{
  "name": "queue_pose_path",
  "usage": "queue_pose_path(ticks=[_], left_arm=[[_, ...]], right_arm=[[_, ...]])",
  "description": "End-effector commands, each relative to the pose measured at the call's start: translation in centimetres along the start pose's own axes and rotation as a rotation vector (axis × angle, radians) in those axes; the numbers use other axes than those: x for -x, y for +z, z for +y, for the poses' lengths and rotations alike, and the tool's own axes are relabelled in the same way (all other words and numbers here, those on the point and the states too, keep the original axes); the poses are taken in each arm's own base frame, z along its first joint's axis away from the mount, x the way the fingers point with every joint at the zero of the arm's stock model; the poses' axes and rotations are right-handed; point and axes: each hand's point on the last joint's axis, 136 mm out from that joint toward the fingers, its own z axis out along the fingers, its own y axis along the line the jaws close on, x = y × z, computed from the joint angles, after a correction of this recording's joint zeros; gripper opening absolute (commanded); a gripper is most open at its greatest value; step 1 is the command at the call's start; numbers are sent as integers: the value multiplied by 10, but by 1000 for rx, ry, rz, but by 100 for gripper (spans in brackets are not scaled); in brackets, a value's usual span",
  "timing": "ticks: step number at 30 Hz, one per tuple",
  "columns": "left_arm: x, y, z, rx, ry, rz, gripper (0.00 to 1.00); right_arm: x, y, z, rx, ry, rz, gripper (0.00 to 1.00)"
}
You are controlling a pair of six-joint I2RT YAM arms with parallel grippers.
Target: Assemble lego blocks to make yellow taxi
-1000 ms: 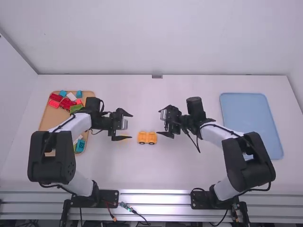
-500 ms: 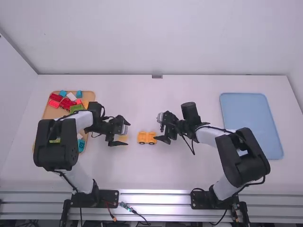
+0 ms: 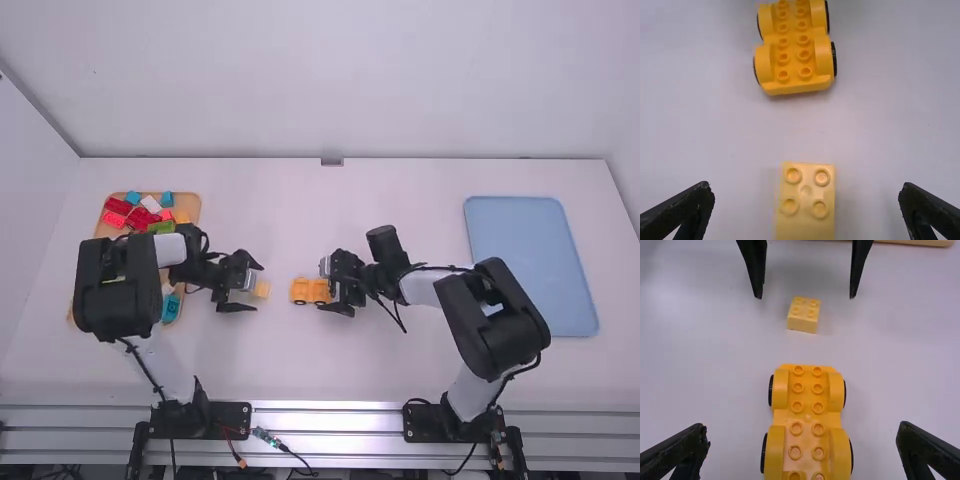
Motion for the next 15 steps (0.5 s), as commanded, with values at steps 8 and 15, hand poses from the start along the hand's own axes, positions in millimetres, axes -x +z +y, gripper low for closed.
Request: queue_pose_path(ticks=[8,15], left_arm=[[2,9,9,-36,7,-96,100],[0,15,5,-57,-24,-134,99]], right_arm=[[-4,0,4,13,27,1,99],[-5,0,4,13,31,3,99]])
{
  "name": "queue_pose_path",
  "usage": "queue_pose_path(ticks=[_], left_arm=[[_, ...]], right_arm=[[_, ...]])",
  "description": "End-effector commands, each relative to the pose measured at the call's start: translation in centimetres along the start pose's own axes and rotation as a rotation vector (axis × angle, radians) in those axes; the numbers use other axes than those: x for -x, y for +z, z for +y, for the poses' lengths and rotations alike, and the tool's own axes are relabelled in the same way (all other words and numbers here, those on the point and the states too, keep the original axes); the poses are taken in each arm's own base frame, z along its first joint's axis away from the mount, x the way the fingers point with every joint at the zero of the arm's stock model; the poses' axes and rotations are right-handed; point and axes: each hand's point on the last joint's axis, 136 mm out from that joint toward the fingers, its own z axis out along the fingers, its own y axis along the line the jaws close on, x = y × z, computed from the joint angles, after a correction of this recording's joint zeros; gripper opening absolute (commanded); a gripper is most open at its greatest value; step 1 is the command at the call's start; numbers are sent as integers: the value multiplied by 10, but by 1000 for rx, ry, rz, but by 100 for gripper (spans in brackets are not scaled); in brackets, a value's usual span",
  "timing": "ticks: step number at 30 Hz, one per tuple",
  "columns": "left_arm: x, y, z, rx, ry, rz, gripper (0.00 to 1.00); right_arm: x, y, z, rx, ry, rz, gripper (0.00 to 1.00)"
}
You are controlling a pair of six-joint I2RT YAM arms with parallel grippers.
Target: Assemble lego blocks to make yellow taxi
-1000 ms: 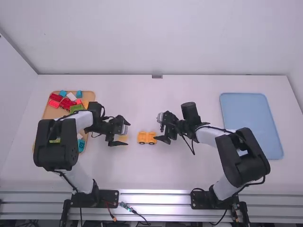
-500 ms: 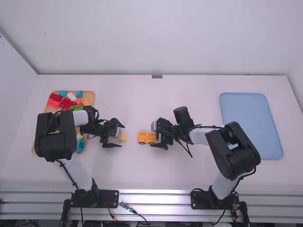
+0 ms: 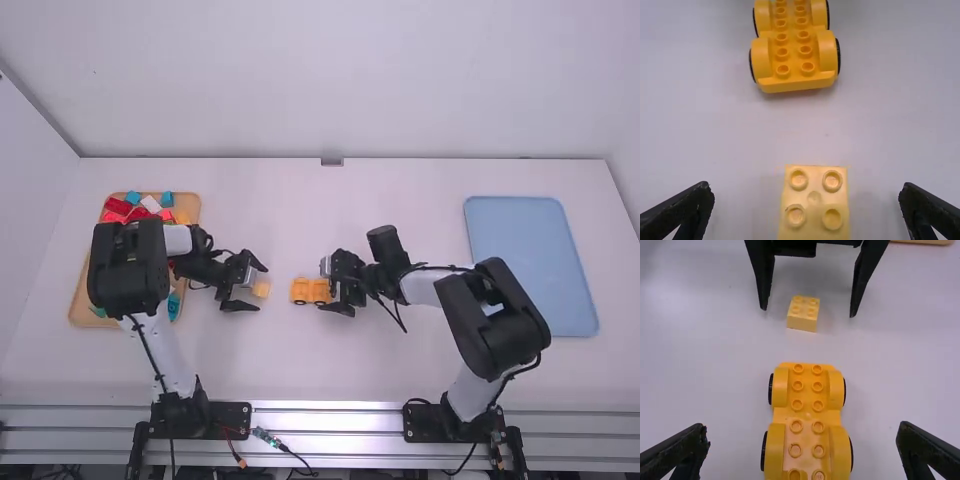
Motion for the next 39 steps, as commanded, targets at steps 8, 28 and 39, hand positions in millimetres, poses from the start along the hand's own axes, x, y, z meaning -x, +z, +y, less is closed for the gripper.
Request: queue_pose_path(ticks=[8,28,39], left_arm=[[4,5,2,17,53,-39,99],[2,9,-1,30,66,-46,59],[4,7,0,24,56,-46,45]], right_arm=[[-10,4,8,10,19,31,99],[-11,5,12,19,22,31,99],[-11,5,13,21,23,31,99]])
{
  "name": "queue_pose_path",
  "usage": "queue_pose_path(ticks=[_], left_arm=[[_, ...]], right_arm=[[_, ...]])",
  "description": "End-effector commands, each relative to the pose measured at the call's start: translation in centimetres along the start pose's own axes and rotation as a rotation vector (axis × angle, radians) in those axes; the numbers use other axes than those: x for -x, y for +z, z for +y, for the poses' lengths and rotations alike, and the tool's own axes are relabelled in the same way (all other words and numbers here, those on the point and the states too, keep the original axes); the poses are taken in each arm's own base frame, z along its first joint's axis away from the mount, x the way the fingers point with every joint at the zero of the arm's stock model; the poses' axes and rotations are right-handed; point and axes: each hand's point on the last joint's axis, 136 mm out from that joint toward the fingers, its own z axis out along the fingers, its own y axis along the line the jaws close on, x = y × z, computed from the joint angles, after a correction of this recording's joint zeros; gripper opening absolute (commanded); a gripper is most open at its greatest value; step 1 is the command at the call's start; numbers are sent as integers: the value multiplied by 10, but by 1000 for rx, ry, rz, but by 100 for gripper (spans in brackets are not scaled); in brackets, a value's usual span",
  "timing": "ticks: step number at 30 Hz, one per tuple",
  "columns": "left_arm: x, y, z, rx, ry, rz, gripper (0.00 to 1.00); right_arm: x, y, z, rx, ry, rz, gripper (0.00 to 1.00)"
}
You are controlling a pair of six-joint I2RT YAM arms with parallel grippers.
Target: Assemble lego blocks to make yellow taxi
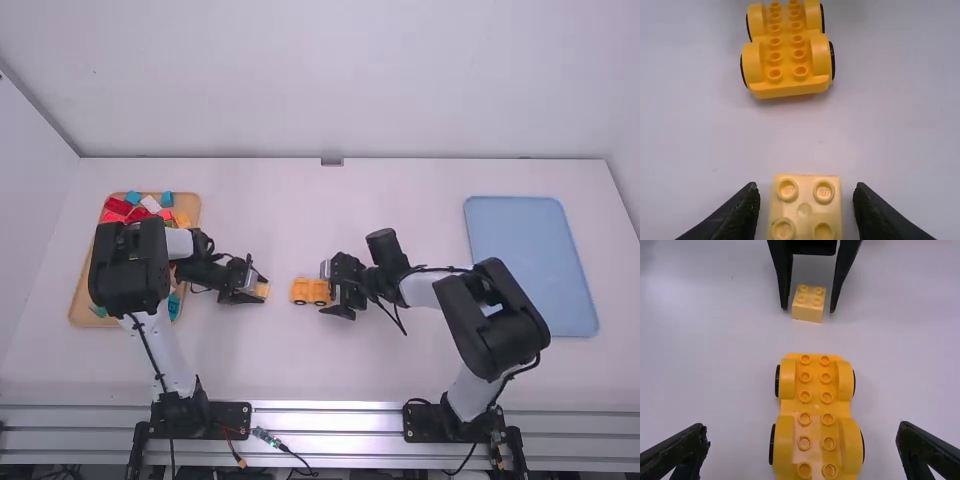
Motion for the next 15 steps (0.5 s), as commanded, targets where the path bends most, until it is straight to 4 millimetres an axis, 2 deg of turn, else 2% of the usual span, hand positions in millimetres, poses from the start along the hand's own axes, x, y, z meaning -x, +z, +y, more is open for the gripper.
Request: queue_pose_path(ticks=[1,15], left_arm=[[4,2,0,-2,21,-24,43],[4,2,2,2,28,-23,36]], right_arm=[[-4,3,6,18,15,6,99],[-6,3,12,42,41,10,99]])
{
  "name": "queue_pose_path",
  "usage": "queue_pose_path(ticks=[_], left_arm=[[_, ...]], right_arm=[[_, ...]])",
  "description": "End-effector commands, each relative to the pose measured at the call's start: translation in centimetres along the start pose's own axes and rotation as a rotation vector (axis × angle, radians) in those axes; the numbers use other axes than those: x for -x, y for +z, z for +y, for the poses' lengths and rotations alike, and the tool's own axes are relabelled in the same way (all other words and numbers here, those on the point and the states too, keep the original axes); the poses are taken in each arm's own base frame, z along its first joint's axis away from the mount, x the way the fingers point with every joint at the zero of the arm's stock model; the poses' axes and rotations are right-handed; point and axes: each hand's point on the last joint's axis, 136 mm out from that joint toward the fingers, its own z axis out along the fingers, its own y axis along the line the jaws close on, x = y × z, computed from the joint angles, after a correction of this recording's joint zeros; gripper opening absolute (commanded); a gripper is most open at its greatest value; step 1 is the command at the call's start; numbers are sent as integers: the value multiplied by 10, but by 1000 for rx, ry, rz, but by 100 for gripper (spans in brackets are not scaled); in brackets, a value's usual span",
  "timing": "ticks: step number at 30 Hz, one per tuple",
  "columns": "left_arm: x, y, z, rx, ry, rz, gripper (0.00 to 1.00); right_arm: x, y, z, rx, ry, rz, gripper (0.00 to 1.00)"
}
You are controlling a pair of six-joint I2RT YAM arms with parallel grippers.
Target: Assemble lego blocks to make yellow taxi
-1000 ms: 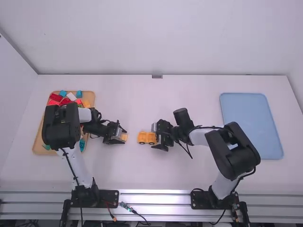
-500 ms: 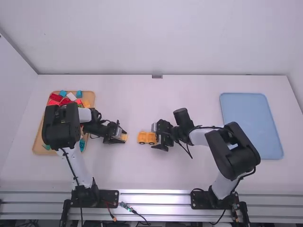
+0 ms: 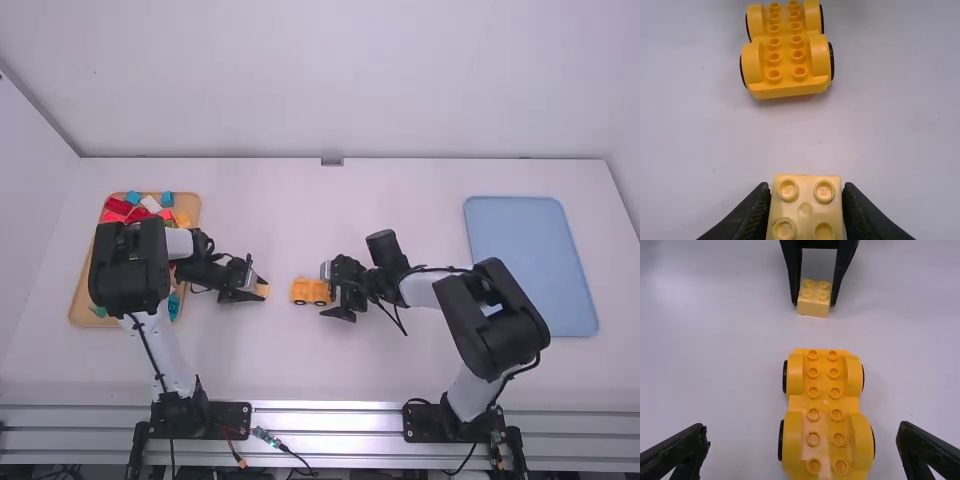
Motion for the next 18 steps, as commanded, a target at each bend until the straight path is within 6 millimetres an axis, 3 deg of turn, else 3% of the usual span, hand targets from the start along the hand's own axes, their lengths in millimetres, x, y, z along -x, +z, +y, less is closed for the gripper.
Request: queue_pose_path(ticks=[1,18], left_arm=[[4,2,2,2,27,-23,32],[-1,2,10,28,-34,-9,29]], right_arm=[[-3,3,6,20,37,-3,99],[-4,6,9,-17,51,-80,99]])
